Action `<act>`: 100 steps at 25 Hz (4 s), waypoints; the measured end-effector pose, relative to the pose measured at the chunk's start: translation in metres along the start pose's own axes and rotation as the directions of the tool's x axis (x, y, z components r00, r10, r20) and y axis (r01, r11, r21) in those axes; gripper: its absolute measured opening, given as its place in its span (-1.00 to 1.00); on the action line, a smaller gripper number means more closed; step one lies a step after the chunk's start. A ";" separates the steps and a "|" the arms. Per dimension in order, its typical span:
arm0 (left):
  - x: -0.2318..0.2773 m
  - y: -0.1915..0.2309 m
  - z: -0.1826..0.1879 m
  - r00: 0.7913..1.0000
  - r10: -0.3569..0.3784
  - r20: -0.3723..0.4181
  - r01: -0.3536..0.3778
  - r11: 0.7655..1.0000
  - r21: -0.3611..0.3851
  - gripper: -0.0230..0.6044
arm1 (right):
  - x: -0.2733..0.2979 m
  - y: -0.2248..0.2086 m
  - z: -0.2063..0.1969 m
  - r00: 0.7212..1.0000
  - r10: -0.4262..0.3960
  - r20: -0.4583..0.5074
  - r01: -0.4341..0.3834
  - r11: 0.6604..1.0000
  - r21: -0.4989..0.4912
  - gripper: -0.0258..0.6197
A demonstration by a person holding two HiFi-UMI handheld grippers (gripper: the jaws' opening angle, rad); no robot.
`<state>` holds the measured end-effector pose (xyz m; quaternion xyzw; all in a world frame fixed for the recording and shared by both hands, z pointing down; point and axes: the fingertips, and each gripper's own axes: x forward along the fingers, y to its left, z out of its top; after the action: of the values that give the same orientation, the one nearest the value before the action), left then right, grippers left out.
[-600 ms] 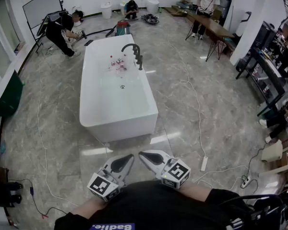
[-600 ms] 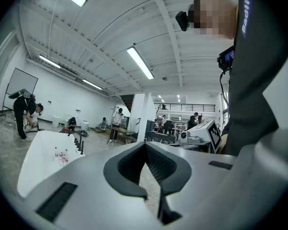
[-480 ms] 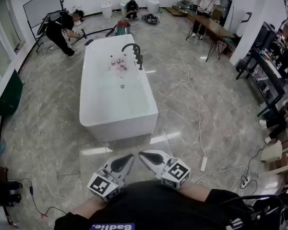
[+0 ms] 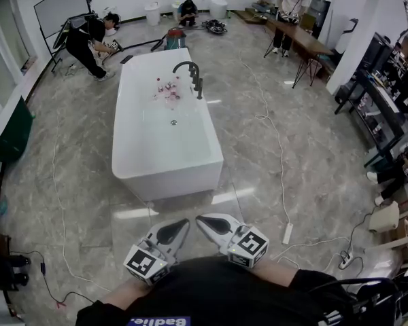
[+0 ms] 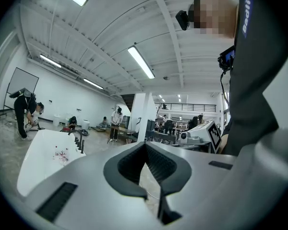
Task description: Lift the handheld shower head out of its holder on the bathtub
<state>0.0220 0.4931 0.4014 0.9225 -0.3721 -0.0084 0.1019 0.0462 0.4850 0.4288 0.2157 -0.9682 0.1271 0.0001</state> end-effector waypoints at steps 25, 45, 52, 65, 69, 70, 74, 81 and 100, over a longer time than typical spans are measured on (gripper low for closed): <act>0.113 0.077 0.023 0.997 0.035 0.064 -0.036 0.999 0.011 -0.91 | 0.023 -0.153 0.033 1.000 -0.024 0.001 0.024 1.000 -0.007 -0.92; 0.251 0.401 0.093 0.992 -0.124 0.035 0.123 0.992 0.024 -0.91 | 0.280 -0.376 0.110 0.990 -0.143 0.019 0.143 0.989 -0.041 -0.92; 0.297 0.416 0.100 0.997 -0.063 0.052 0.061 0.998 0.030 -0.91 | 0.278 -0.425 0.122 0.996 -0.093 0.007 0.093 0.995 -0.037 -0.92; 0.350 0.419 0.110 0.997 0.058 0.047 -0.059 0.998 0.009 -0.91 | 0.266 -0.491 0.146 1.000 -0.001 0.001 0.001 0.999 -0.039 -0.90; 0.365 0.416 0.105 0.996 0.071 0.044 -0.071 0.997 0.006 -0.91 | 0.261 -0.506 0.145 1.000 0.015 -0.005 -0.016 0.999 -0.036 -0.90; 0.367 0.415 0.103 0.996 0.070 0.046 -0.070 0.998 0.005 -0.91 | 0.260 -0.510 0.144 1.000 0.019 -0.008 -0.019 0.999 -0.035 -0.89; 0.374 0.416 0.105 0.992 0.115 0.044 -0.115 0.993 0.001 -0.91 | 0.257 -0.520 0.144 0.999 0.033 -0.016 -0.034 0.999 -0.035 -0.88; 0.378 0.420 0.105 0.986 0.161 0.031 -0.162 0.987 0.002 -0.91 | 0.260 -0.536 0.149 0.998 0.060 -0.019 -0.060 0.997 -0.042 -0.85; 0.409 0.412 0.106 0.969 0.246 0.036 -0.246 0.969 0.017 -0.91 | 0.253 -0.596 0.157 0.993 0.097 -0.072 -0.104 0.989 -0.103 -0.63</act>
<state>0.0260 -0.0970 0.4028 0.8701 -0.4853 -0.0075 0.0860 0.0739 -0.1809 0.4376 0.1620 -0.9826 0.0822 0.0377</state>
